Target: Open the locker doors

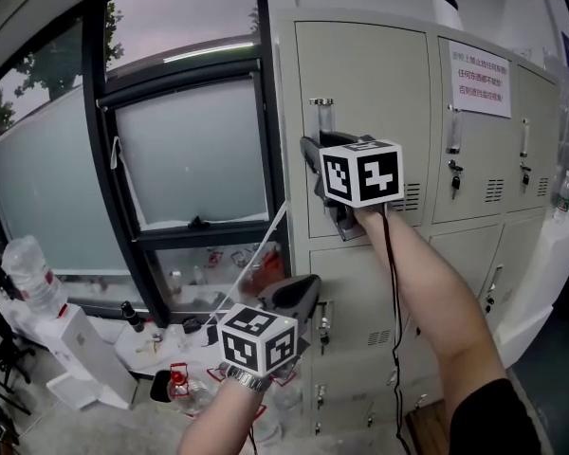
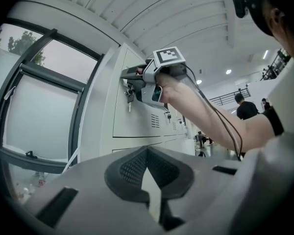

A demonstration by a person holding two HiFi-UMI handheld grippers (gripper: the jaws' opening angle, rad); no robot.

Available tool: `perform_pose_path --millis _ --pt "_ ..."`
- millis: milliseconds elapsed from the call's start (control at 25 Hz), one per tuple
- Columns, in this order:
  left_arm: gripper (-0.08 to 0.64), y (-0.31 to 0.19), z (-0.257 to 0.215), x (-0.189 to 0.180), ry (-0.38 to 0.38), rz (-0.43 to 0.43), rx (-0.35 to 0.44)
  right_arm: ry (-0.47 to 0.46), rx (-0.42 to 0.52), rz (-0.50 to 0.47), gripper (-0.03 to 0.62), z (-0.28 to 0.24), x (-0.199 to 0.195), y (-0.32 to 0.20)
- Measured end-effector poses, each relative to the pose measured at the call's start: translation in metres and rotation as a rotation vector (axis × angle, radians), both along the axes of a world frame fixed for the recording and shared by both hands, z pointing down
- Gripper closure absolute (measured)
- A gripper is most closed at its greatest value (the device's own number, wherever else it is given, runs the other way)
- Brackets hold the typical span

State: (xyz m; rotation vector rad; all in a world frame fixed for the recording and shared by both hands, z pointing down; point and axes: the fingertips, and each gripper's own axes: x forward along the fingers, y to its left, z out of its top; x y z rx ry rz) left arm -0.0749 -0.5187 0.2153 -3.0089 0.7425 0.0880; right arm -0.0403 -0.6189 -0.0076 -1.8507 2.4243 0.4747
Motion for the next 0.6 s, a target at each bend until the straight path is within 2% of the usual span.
perform_pose_path --millis 80,400,600 --pt "0.563 0.001 0.0 -0.002 0.0 0.003 -0.002 -0.002 0.0 0.018 0.499 0.0 0.002 -0.001" --pt "0.563 0.005 -0.001 -0.009 -0.005 0.009 0.0 -0.053 -0.022 -0.003 0.514 -0.001 0.003 0.002" --pt "0.563 0.012 -0.001 -0.007 -0.007 0.018 0.001 -0.049 -0.027 -0.024 0.514 -0.001 0.002 0.011"
